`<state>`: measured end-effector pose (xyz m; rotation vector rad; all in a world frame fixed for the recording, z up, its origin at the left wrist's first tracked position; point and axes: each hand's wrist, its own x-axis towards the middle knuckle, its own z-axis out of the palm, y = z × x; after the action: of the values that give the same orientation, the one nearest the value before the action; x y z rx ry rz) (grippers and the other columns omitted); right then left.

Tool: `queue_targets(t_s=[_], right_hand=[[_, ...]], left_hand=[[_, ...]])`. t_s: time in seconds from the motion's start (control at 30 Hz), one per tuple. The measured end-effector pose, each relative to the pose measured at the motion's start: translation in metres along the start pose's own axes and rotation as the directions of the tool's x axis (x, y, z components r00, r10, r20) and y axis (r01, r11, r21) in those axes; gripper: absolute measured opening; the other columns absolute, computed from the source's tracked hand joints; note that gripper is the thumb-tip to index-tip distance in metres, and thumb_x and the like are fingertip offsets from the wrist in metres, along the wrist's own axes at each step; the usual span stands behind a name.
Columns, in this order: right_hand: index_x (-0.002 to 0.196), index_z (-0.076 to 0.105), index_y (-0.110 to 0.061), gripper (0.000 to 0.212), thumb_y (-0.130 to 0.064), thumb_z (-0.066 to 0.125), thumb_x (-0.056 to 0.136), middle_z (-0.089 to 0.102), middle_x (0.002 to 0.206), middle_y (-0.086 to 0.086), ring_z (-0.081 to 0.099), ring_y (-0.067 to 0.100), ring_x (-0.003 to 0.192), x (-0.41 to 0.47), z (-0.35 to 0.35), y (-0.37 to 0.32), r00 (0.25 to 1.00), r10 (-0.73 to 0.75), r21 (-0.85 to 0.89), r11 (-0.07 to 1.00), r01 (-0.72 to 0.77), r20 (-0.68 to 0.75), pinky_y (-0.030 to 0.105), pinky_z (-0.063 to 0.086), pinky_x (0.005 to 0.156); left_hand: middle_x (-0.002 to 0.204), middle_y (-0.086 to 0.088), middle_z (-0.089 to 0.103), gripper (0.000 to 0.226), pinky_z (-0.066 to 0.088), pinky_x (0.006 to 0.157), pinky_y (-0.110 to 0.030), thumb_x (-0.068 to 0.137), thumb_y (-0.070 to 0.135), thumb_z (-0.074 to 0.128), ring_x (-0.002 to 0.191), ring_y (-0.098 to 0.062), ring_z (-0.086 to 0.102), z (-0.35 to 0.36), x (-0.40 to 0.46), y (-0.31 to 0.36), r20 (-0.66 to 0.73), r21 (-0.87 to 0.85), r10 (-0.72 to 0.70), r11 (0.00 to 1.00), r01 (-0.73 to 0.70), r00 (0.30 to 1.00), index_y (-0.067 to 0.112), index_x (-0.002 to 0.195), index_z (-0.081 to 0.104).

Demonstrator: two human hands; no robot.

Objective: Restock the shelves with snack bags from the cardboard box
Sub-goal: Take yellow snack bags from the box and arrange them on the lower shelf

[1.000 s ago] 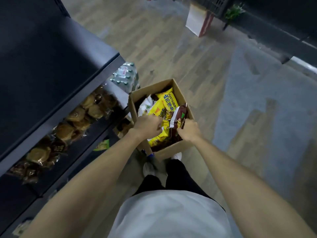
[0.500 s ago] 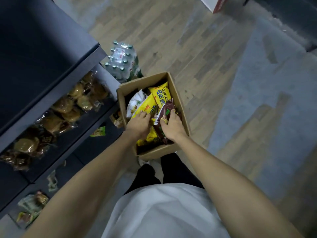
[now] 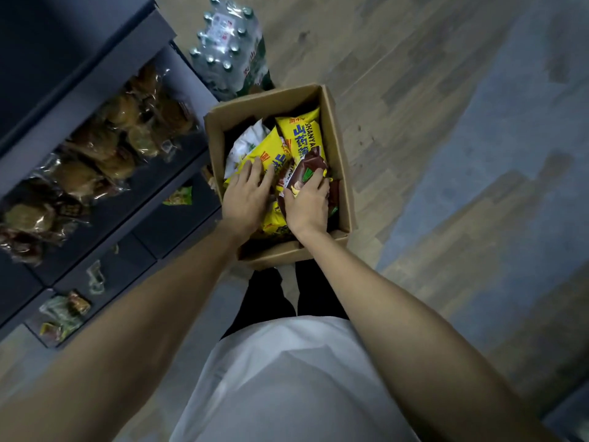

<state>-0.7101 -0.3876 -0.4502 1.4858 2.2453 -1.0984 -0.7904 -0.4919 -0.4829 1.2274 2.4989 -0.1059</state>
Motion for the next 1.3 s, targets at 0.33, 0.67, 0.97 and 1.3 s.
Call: queue_targets(t_s=[0.33, 0.67, 0.97, 1.3], right_hand=[[0.152, 0.01, -0.014, 0.082, -0.031, 0.062, 0.093, 0.011, 0.159, 0.021, 0.031, 0.043, 0.137, 0.003, 0.001, 0.006, 0.998, 0.047, -0.036, 0.998, -0.045, 0.05, 0.046, 0.035, 0.106], [0.155, 0.009, -0.023, 0.085, -0.028, 0.065, 0.091, 0.013, 0.16, 0.013, 0.025, 0.038, 0.14, 0.0, 0.009, -0.001, 1.0, 0.017, 0.043, 0.999, -0.017, -0.002, 0.053, 0.032, 0.107], [0.149, 0.029, -0.032, 0.08, -0.03, 0.072, 0.081, 0.022, 0.157, 0.005, 0.041, 0.028, 0.123, 0.005, 0.005, -0.011, 0.922, -0.33, -0.336, 0.908, 0.251, -0.201, 0.048, 0.048, 0.089], [0.156, -0.003, -0.021, 0.08, -0.053, 0.04, 0.096, -0.006, 0.162, 0.015, 0.029, 0.036, 0.137, 0.016, 0.031, 0.022, 0.939, -0.343, -0.529, 0.799, 0.286, -0.009, 0.052, 0.037, 0.101]], left_hand=[[0.148, -0.032, 0.03, 0.057, 0.047, 0.099, -0.047, 0.099, 0.012, 0.04, 0.131, -0.045, 0.04, -0.009, 0.047, -0.001, 0.09, 0.086, -0.055, 0.995, 0.047, 0.994, -0.005, 0.149, 0.017], [0.123, -0.018, 0.047, 0.077, 0.04, 0.06, -0.042, 0.088, 0.009, 0.057, 0.094, -0.039, 0.057, -0.03, 0.054, -0.008, 0.116, -0.094, -0.079, 0.992, 0.09, 0.99, 0.03, 0.151, 0.017], [0.136, -0.019, 0.036, 0.065, 0.048, 0.076, -0.048, 0.089, 0.019, 0.053, 0.114, -0.041, 0.05, -0.039, 0.015, 0.014, 0.001, -0.459, -0.351, 0.832, 0.312, 0.937, 0.03, 0.148, 0.028], [0.159, -0.025, 0.002, 0.074, 0.05, 0.092, -0.05, 0.097, 0.029, 0.052, 0.143, -0.046, 0.017, 0.004, 0.021, 0.013, 0.144, -0.281, -0.267, 0.912, 0.298, 0.953, 0.012, 0.155, 0.009]])
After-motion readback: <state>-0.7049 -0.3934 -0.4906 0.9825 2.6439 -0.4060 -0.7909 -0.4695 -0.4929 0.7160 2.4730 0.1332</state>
